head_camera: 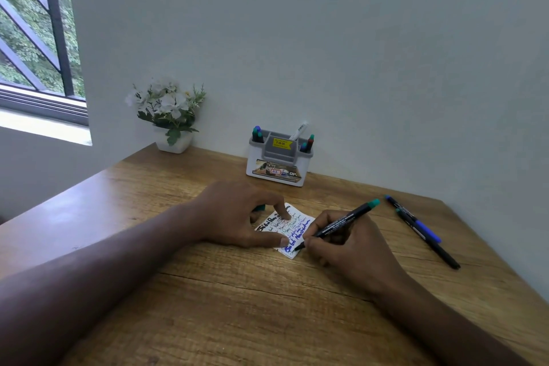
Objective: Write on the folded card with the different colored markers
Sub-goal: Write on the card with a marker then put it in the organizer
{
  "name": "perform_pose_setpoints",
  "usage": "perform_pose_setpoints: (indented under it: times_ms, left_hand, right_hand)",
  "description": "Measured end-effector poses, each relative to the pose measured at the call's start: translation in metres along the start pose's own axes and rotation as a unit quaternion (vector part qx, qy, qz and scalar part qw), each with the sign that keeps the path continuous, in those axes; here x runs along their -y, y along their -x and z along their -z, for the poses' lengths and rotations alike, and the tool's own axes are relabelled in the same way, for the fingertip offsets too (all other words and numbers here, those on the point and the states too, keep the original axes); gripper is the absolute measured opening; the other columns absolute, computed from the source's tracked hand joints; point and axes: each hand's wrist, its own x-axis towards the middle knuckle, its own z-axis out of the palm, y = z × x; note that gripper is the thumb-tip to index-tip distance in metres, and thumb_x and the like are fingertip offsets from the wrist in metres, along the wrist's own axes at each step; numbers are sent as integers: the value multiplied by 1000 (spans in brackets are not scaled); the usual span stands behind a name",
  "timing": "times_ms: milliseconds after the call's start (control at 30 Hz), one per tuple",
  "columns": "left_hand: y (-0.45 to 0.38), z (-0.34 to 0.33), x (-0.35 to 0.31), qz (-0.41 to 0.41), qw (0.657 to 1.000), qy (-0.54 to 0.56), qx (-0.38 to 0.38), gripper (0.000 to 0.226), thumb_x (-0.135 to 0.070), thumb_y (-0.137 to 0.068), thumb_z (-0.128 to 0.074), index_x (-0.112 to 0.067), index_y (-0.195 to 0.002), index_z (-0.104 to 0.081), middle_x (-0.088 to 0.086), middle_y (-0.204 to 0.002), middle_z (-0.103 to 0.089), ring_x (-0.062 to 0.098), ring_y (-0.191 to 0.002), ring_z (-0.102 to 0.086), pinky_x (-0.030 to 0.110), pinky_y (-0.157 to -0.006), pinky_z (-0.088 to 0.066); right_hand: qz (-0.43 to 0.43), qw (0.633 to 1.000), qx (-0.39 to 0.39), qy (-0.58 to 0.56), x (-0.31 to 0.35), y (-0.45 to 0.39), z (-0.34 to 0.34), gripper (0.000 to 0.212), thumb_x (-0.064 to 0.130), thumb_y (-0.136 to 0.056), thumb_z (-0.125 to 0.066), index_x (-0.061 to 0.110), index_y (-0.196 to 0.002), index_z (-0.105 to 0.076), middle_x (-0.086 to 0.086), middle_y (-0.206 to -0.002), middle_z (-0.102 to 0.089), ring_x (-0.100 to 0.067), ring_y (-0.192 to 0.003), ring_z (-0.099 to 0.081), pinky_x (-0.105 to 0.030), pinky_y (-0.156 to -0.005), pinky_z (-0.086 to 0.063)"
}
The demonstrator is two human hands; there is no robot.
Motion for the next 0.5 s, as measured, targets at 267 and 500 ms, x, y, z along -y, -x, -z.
perform_pose_setpoints:
  times_ms: [267, 500]
  left_hand:
    - [0, 0, 1, -2, 1000, 6, -5, 65, -89, -83, -53, -54, -137, -55, -29, -83, -47, -5, -74, -48, 22, -59, -31]
    - [1, -1, 1, -2, 1000, 4, -3, 63, -89, -83, -52, -54, -136, -56, -28, -78, -46, -6, -73, -46, 23, -58, -31]
  right_hand:
    - [-5, 1000, -6, 0, 0, 0, -1, 4, 28, -84, -82, 27, -83, -78, 10, -80, -79, -3, -71, -73, -19, -66, -59]
    - [-9, 1000, -7, 8, 0, 0, 1, 6, 22, -86, -80, 26, -81, -77, 7, -77, -79, -5, -68, -73, -22, -65, -61]
